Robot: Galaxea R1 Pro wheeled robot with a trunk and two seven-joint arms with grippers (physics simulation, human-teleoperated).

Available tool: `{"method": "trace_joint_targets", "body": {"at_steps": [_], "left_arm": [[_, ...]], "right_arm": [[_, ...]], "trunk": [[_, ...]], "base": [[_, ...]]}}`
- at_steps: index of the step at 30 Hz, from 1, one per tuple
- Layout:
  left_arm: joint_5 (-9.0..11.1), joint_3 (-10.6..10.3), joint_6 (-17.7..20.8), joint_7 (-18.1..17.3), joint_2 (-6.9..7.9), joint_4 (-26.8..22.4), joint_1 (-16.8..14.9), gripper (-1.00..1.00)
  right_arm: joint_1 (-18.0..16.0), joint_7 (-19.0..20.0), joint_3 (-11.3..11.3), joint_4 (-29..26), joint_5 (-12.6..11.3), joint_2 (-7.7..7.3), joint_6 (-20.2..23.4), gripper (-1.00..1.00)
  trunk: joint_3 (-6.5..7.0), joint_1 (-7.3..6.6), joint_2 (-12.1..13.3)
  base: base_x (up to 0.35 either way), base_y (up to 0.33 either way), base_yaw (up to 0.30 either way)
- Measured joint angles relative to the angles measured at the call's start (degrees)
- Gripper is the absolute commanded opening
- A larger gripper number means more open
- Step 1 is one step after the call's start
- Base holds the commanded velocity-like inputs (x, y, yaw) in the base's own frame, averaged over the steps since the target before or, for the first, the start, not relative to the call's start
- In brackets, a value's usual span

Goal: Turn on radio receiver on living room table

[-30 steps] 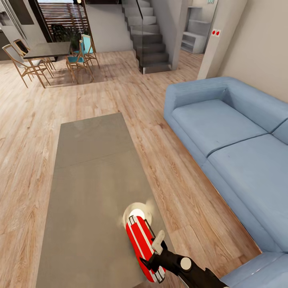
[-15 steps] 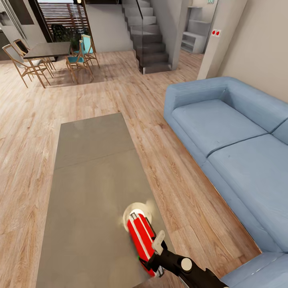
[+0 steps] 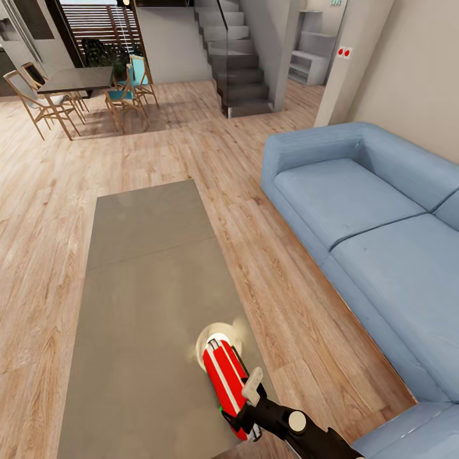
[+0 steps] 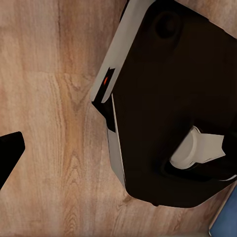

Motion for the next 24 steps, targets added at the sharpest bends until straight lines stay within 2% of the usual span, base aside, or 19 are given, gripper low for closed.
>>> {"method": "trace_joint_targets", "body": {"at_steps": [15, 18, 24], "left_arm": [[0.0, 0.0, 0.0, 0.0, 0.08, 0.0, 0.0, 1.00], [0.0, 0.0, 0.0, 0.0, 0.09, 0.0, 0.0, 1.00], [0.0, 0.0, 0.0, 0.0, 0.07, 0.0, 0.0, 1.00]], "right_arm": [[0.0, 0.1, 0.0, -1.4, 0.0, -0.12, 0.0, 1.00], [0.0, 0.2, 0.1, -3.1, 0.0, -0.25, 0.1, 1.00], [0.2, 0.4, 0.2, -10.9, -0.1, -0.44, 0.6, 1.00]], "trunk": [[0.00, 0.00, 0.0], [0.00, 0.00, 0.0], [0.00, 0.00, 0.0]], "base": [[0.000, 0.000, 0.000], [0.000, 0.000, 0.000], [0.000, 0.000, 0.000]]}}
